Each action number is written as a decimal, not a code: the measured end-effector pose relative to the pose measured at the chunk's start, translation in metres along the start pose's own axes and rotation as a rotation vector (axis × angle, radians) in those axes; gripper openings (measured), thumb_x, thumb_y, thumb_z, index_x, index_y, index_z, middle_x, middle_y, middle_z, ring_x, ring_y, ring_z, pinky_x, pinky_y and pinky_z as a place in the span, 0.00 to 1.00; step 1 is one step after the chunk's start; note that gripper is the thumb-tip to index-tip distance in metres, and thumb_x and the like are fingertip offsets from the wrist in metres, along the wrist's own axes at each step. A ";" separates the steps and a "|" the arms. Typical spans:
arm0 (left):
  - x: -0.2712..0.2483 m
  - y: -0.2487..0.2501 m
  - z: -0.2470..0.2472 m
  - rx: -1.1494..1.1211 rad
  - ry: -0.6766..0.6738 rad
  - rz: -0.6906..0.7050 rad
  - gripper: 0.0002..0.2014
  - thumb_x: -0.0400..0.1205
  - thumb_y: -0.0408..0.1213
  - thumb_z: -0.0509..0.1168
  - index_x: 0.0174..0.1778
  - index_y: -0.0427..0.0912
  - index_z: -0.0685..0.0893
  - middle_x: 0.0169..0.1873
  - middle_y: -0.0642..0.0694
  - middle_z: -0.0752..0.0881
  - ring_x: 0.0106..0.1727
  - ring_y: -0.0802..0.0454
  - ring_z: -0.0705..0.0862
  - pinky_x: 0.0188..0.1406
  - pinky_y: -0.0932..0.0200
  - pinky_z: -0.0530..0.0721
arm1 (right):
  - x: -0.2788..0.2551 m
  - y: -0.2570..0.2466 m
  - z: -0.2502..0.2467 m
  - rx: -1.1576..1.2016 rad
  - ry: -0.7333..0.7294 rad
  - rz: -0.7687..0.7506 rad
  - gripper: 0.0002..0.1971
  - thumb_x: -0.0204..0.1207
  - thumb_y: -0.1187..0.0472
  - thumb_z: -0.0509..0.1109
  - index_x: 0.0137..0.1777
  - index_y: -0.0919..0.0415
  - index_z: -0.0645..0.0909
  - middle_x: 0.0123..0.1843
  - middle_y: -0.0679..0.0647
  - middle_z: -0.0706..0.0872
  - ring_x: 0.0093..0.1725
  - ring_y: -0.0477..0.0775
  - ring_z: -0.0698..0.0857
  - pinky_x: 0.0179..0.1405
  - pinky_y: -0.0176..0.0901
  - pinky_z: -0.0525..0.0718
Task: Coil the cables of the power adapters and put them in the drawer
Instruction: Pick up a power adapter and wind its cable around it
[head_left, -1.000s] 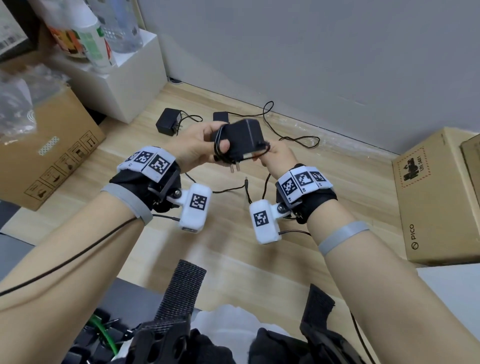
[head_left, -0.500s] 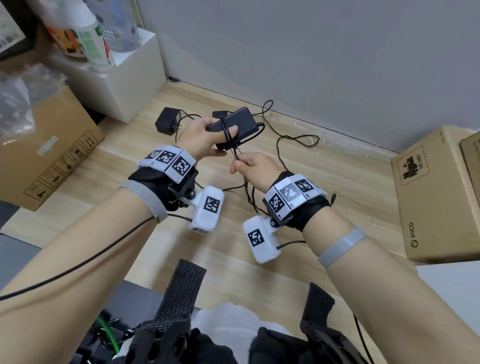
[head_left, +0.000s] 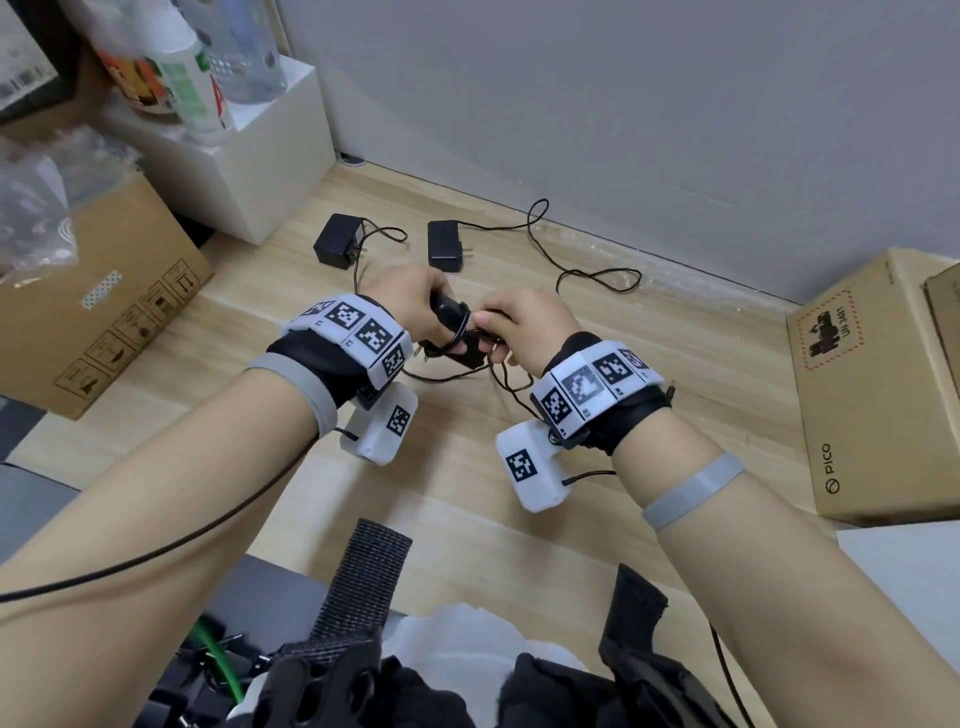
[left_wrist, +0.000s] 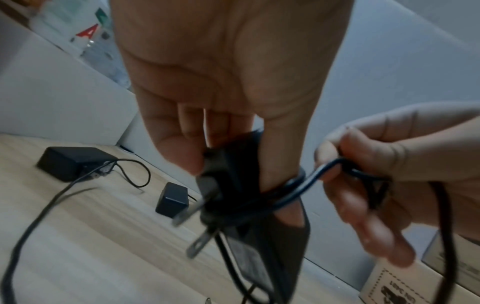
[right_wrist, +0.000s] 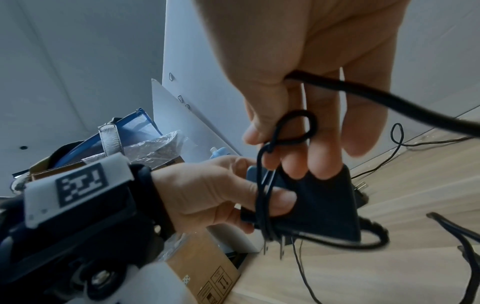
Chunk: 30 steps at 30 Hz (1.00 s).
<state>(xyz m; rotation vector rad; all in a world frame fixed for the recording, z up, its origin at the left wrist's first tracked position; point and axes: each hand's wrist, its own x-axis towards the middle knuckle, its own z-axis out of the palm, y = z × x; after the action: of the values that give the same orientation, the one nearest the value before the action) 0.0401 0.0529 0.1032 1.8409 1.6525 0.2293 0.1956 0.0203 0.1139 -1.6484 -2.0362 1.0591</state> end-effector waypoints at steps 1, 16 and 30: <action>0.000 0.001 0.000 0.014 -0.048 0.005 0.19 0.61 0.38 0.82 0.41 0.46 0.79 0.33 0.53 0.81 0.36 0.54 0.79 0.34 0.60 0.76 | 0.000 0.000 -0.001 0.011 0.027 0.000 0.11 0.79 0.62 0.60 0.39 0.54 0.82 0.30 0.49 0.83 0.32 0.54 0.86 0.40 0.49 0.83; -0.016 -0.008 -0.012 -0.747 -0.415 0.350 0.37 0.50 0.56 0.82 0.51 0.42 0.81 0.38 0.53 0.88 0.38 0.58 0.86 0.34 0.67 0.84 | 0.001 0.029 0.003 0.189 0.209 0.214 0.11 0.77 0.57 0.63 0.35 0.53 0.84 0.34 0.51 0.84 0.40 0.58 0.83 0.46 0.48 0.80; -0.003 0.008 0.003 -0.892 -0.024 0.051 0.07 0.78 0.33 0.69 0.48 0.37 0.79 0.35 0.47 0.81 0.29 0.60 0.82 0.25 0.69 0.79 | -0.009 0.011 0.014 -0.018 -0.027 0.142 0.16 0.82 0.55 0.56 0.32 0.50 0.76 0.36 0.49 0.79 0.46 0.58 0.81 0.51 0.48 0.78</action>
<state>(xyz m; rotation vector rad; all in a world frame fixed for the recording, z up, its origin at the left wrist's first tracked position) 0.0479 0.0487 0.1062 1.1829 1.1810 0.8122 0.1969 0.0079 0.0989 -1.8198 -1.9749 1.1180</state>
